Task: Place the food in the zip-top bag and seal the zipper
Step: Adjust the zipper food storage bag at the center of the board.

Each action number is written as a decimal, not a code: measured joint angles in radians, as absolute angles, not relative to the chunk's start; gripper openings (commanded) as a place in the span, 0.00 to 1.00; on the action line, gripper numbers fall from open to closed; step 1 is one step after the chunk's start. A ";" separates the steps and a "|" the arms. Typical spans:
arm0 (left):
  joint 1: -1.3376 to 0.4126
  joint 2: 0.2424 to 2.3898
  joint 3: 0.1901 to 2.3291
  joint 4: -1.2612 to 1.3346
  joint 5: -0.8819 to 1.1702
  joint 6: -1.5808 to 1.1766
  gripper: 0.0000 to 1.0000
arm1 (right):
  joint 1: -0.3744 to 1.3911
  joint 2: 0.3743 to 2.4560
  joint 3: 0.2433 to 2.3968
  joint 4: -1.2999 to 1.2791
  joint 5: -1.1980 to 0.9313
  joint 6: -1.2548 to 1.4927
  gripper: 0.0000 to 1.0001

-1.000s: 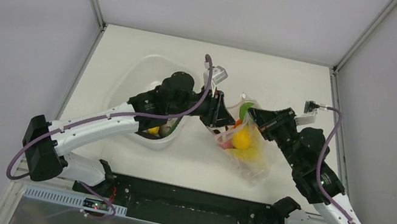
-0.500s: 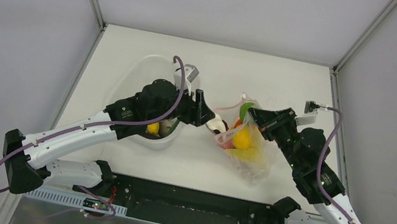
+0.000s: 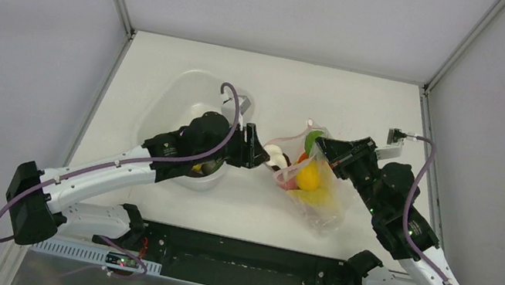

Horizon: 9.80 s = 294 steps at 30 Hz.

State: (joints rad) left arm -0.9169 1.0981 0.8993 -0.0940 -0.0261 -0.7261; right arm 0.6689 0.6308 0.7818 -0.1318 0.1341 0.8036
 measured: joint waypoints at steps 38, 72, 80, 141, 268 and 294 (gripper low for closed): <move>-0.924 1.206 1.078 -0.234 0.202 -0.662 0.00 | 0.669 0.630 0.782 -0.132 0.131 0.803 0.07; -0.924 1.267 1.509 -0.649 0.172 -0.290 0.00 | 0.667 0.618 0.912 -0.139 0.018 0.374 0.50; -0.923 1.270 1.569 -0.726 0.210 -0.236 0.00 | 0.628 0.713 1.001 -0.174 0.228 0.136 0.48; -0.678 1.457 1.752 -0.749 0.411 -0.313 0.00 | 0.478 0.521 0.421 0.451 -0.973 -0.179 0.62; -0.714 0.806 1.136 -0.515 0.465 0.229 0.00 | 0.599 0.543 0.811 -0.105 -0.253 -0.085 0.00; -0.626 0.797 1.067 -0.557 0.408 0.192 0.00 | 0.315 0.700 0.715 0.043 -0.578 0.134 0.00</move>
